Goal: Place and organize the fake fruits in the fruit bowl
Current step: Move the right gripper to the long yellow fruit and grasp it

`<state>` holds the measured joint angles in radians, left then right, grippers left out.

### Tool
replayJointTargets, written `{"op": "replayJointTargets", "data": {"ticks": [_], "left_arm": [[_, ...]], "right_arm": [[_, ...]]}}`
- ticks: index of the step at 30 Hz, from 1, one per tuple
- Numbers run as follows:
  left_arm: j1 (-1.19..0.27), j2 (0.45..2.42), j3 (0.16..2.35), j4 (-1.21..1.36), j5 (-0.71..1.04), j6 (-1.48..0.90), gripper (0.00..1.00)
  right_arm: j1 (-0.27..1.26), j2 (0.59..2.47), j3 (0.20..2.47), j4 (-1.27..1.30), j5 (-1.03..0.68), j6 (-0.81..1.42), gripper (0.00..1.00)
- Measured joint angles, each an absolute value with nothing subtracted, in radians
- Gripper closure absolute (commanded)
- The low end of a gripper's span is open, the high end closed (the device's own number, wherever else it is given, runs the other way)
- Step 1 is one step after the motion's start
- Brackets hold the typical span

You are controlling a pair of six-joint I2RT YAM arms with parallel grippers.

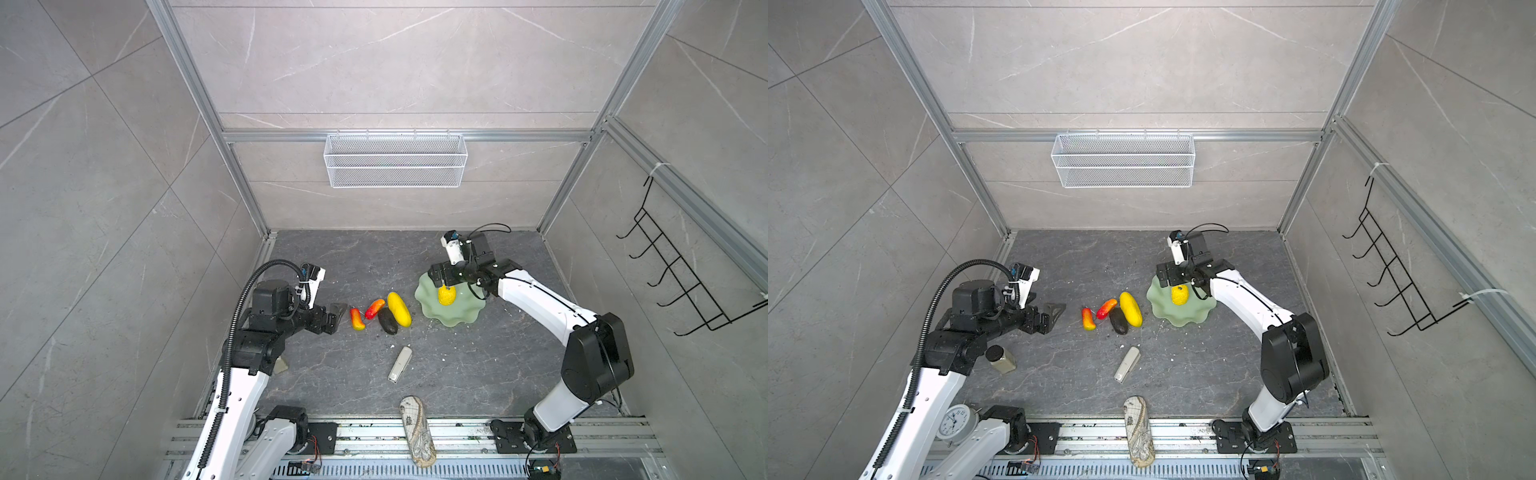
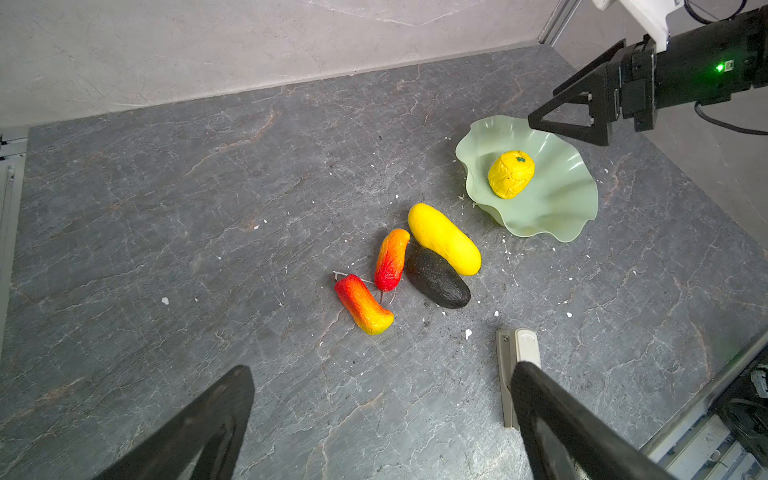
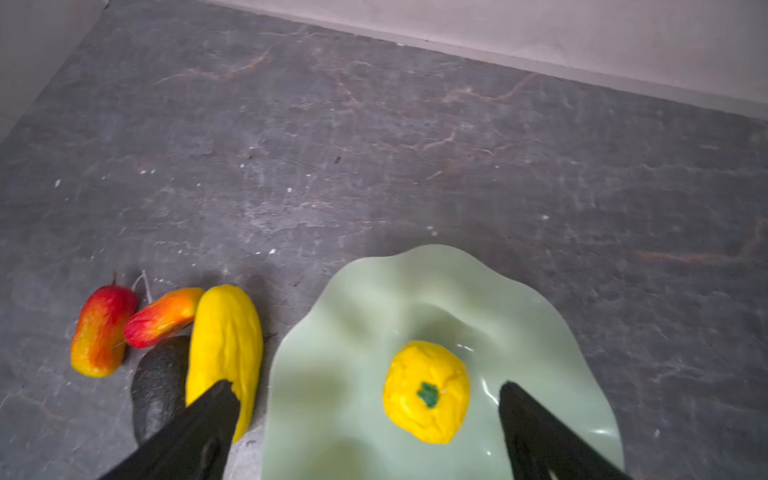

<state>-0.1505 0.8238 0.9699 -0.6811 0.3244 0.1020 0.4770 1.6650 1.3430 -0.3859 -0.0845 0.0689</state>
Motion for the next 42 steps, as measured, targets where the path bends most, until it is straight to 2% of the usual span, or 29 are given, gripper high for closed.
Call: {"op": "replayJointTargets", "data": {"ticks": [7,11,23,35,42], "left_arm": [[-0.15,0.82,0.97,-0.681,0.327,0.102,0.0],[-0.15,0.812,0.97,-0.681,0.335,0.102,0.0],[-0.15,0.803,0.97,-0.681,0.342,0.102,0.0],[-0.15,0.803,0.97,-0.681,0.342,0.102,0.0],[-0.15,0.803,0.97,-0.681,0.342,0.102,0.0]], "right_arm": [[0.682,1.761,1.456,-0.416,-0.127,0.028,0.0],[0.717,1.855,1.472,-0.419,-0.143,0.03,0.01],[0.722,2.022,1.504,-0.423,-0.123,0.083,0.29],[0.722,2.13,1.588,-0.424,-0.092,0.112,0.42],[0.722,2.148,1.604,-0.424,-0.084,0.116,0.53]]}}
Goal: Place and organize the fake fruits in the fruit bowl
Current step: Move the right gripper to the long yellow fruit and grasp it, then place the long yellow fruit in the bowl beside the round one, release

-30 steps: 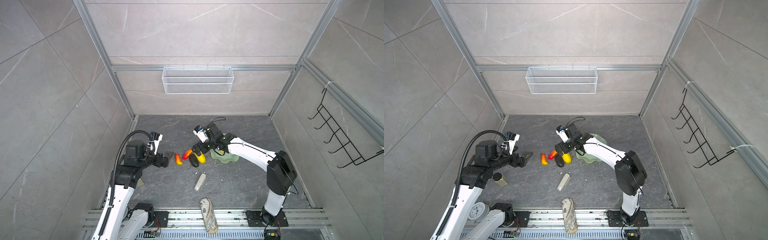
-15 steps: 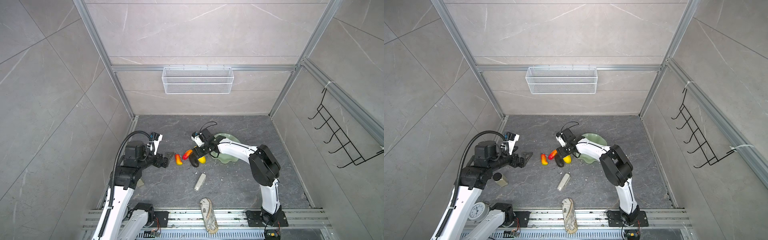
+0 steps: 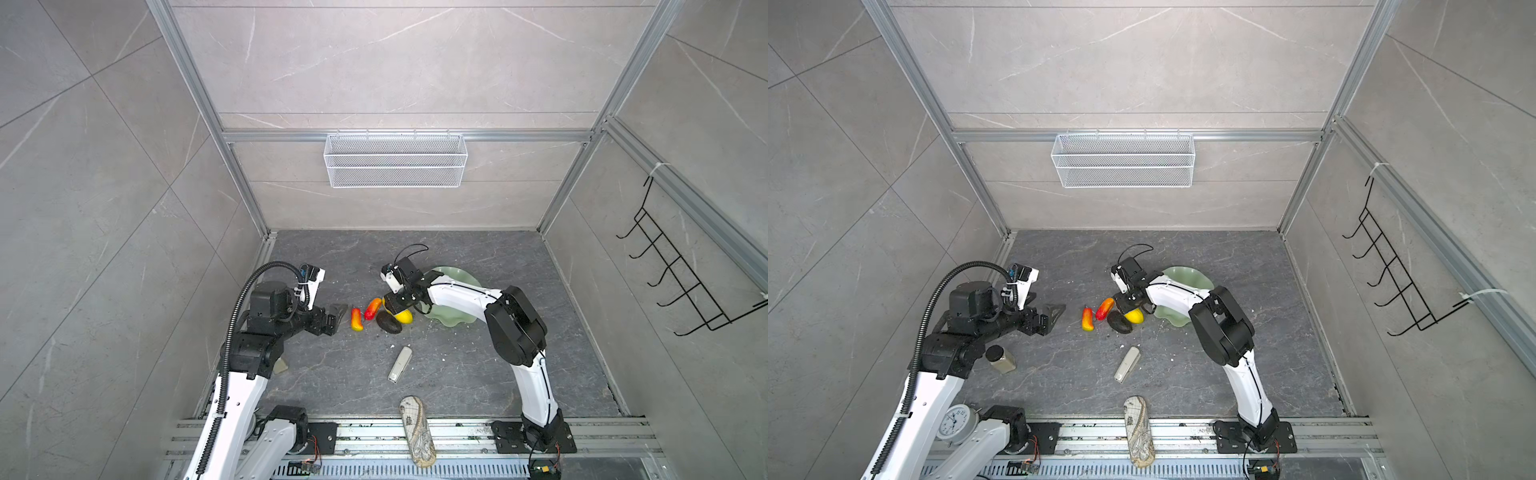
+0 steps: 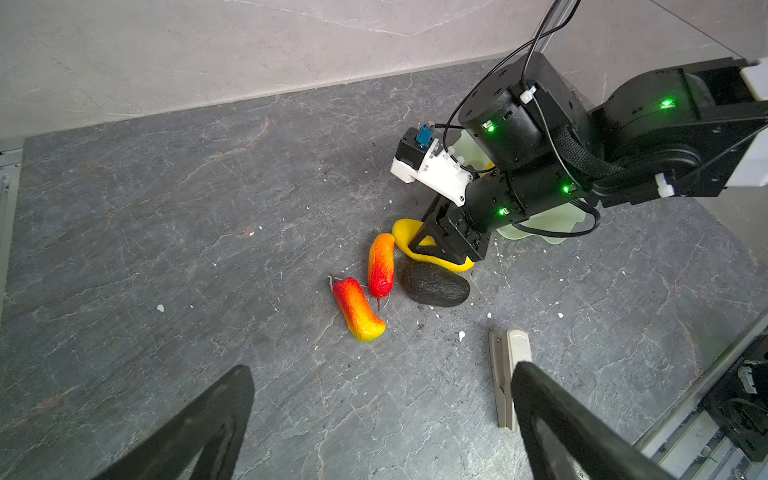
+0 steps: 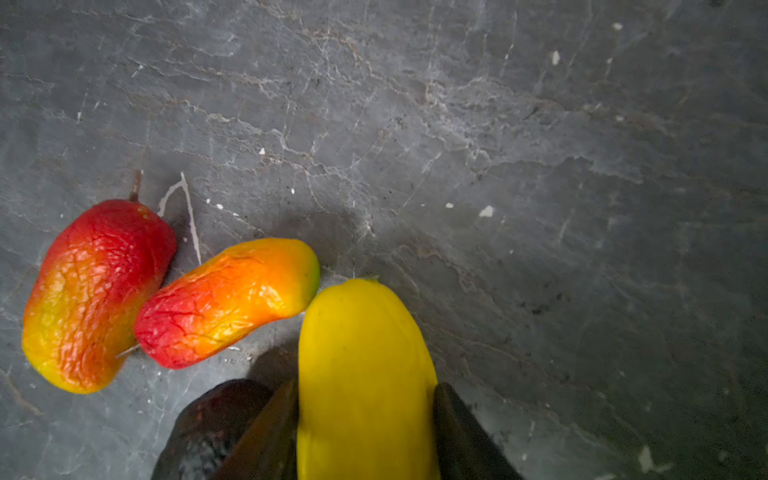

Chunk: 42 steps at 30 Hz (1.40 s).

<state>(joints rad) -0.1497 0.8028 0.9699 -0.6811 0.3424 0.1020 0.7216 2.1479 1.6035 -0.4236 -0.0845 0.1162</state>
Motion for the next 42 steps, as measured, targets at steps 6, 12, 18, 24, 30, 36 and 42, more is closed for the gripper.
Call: {"op": "replayJointTargets", "data": {"ticks": [6,12,18,24,30,36,42], "left_arm": [[-0.15,0.803,0.97,-0.681,0.342,0.102,0.0],[-0.15,0.804,0.97,-0.681,0.342,0.102,0.0],[-0.15,0.804,0.97,-0.681,0.342,0.102,0.0],[-0.15,0.804,0.97,-0.681,0.343,0.102,0.0],[-0.15,0.804,0.97,-0.681,0.343,0.102,0.0],[-0.15,0.804,0.97,-0.681,0.345,0.102,0.0],[-0.15,0.804,0.97,-0.681,0.347,0.102,0.0]], "right_arm": [[0.722,2.148,1.612,-0.433,-0.081,0.115,0.73],[0.722,2.135,1.614,-0.461,-0.078,0.109,0.78],[0.722,2.053,1.609,-0.485,-0.075,0.107,0.84],[0.722,1.924,1.603,-0.498,-0.07,0.095,0.85],[0.69,1.771,1.523,-0.501,-0.024,0.085,0.84],[0.508,1.633,1.369,-0.478,0.02,0.105,0.85],[0.366,1.597,1.258,-0.45,0.064,0.136,0.85]]}}
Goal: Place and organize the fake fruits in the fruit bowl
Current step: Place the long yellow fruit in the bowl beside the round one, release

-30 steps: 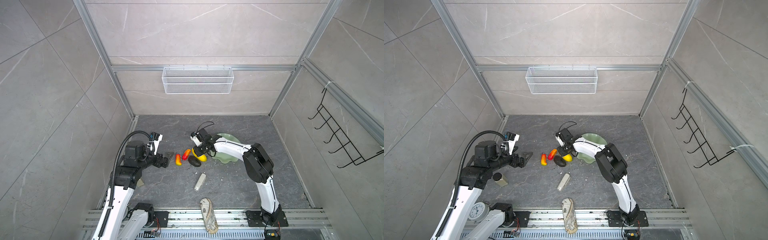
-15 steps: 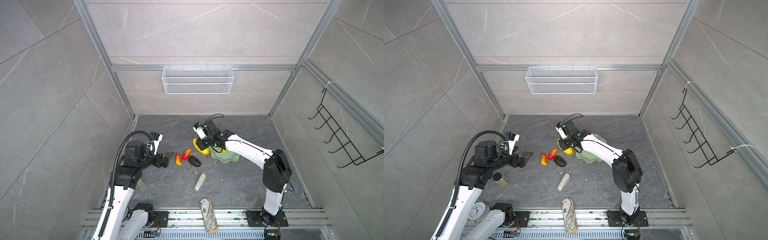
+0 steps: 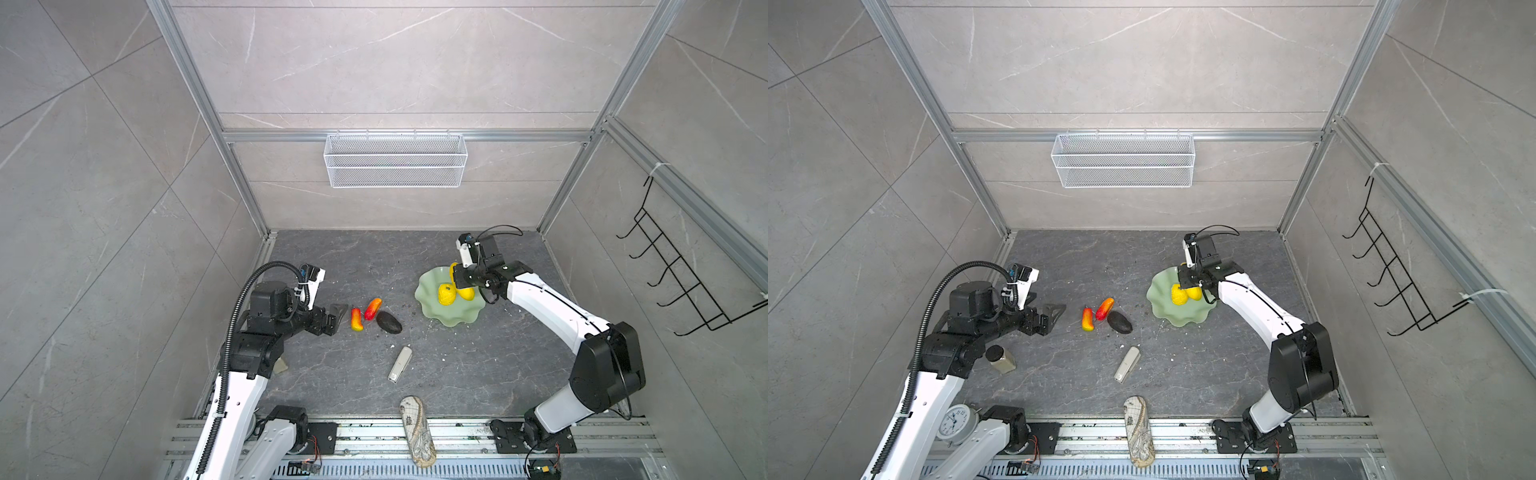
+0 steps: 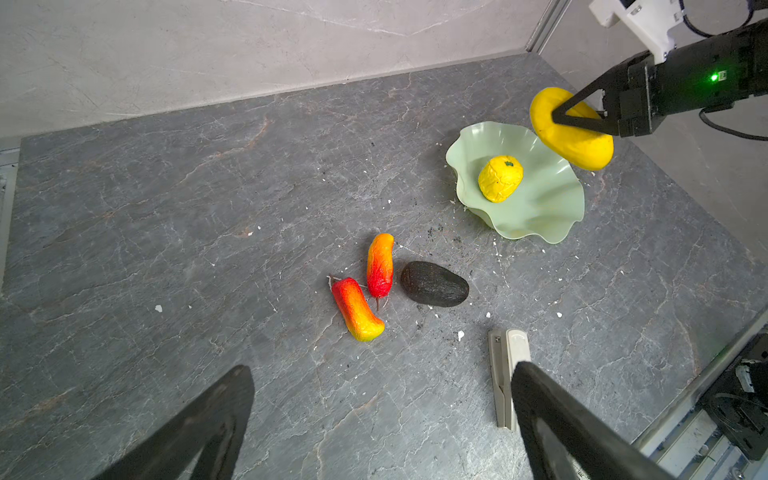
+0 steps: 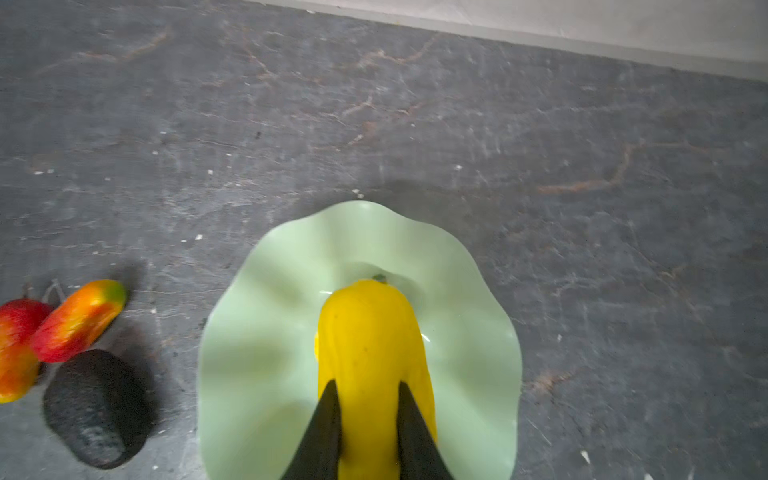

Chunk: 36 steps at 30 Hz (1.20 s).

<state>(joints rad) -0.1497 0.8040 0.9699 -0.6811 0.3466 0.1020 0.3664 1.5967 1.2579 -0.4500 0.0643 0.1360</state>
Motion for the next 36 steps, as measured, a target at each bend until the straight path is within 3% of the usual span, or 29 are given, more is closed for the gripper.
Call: {"op": "replayJointTargets", "data": {"ticks": [36], "left_arm": [[-0.15,0.818,0.97,-0.681,0.347,0.102,0.0]], "right_arm": [[0.298,1.819,1.208,-0.315,0.033,0.196,0.84]]}}
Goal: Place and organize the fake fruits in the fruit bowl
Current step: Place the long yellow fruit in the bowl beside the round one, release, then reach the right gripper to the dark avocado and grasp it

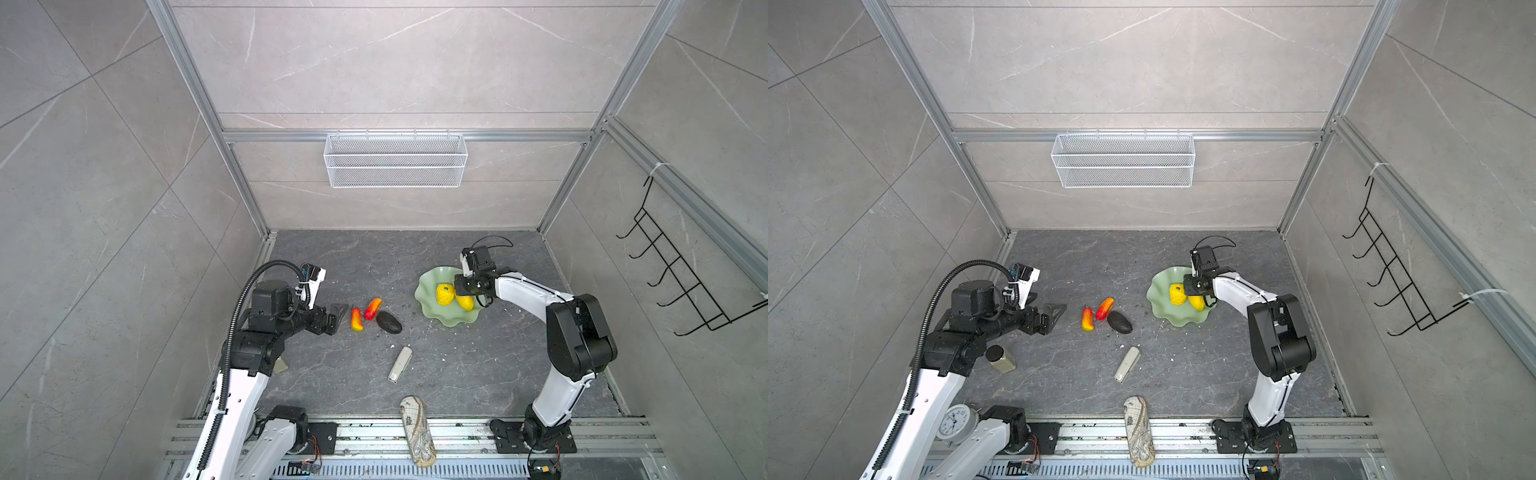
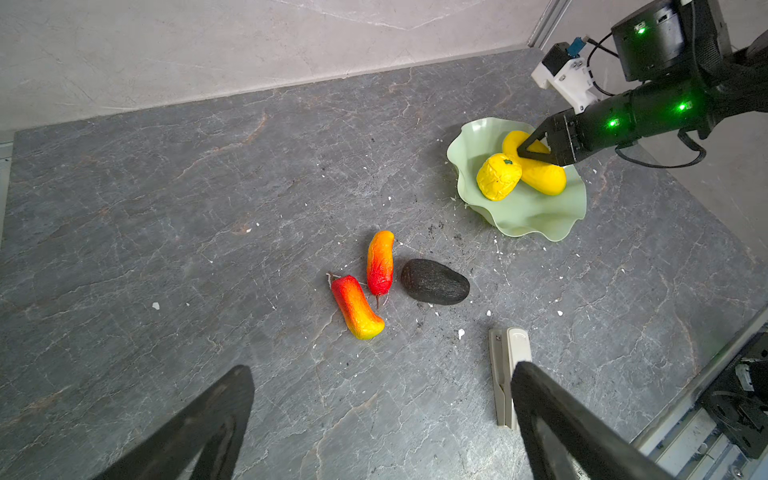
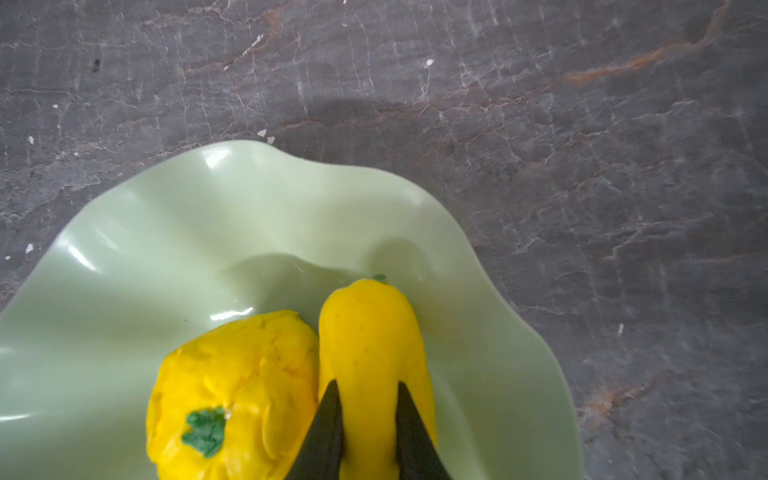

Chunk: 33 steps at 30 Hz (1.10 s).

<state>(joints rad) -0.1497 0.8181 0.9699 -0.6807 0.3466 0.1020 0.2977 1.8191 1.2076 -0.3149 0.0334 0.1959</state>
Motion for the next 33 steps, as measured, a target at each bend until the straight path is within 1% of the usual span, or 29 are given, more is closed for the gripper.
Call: {"op": "replayJointTargets", "data": {"ticks": [4,10,12,16,19,23,24,28,29,33], "left_arm": [[-0.15,0.818,0.97,-0.681,0.347,0.102,0.0],[-0.15,0.818,0.97,-0.681,0.347,0.102,0.0],[-0.15,0.819,0.97,-0.681,0.347,0.102,0.0],[-0.15,0.821,0.97,-0.681,0.347,0.102,0.0],[-0.15,0.821,0.97,-0.681,0.347,0.102,0.0],[-0.15,0.822,0.97,-0.681,0.347,0.102,0.0],[-0.15,0.822,0.97,-0.681,0.347,0.102,0.0],[-0.15,0.822,0.97,-0.681,0.347,0.102,0.0],[-0.15,0.822,0.97,-0.681,0.347,0.102,0.0],[-0.15,0.823,0.97,-0.681,0.347,0.102,0.0]], "right_arm": [[0.297,1.829,1.208,-0.308,0.029,0.196,0.79],[0.297,1.839,1.208,-0.301,0.021,0.209,0.61],[0.297,1.839,1.209,-0.301,0.019,0.21,0.57],[0.297,1.833,1.217,-0.315,0.02,0.206,0.53],[0.297,1.798,1.219,-0.338,0.025,0.202,0.48],[0.297,1.705,1.232,-0.367,0.026,0.187,0.32],[0.298,1.682,1.237,-0.371,0.025,0.183,0.3],[0.329,1.588,1.245,-0.369,0.007,0.148,0.1],[0.349,1.571,1.245,-0.369,0.0,0.139,0.0],[0.476,1.55,1.251,-0.369,-0.028,0.087,0.0]]}}
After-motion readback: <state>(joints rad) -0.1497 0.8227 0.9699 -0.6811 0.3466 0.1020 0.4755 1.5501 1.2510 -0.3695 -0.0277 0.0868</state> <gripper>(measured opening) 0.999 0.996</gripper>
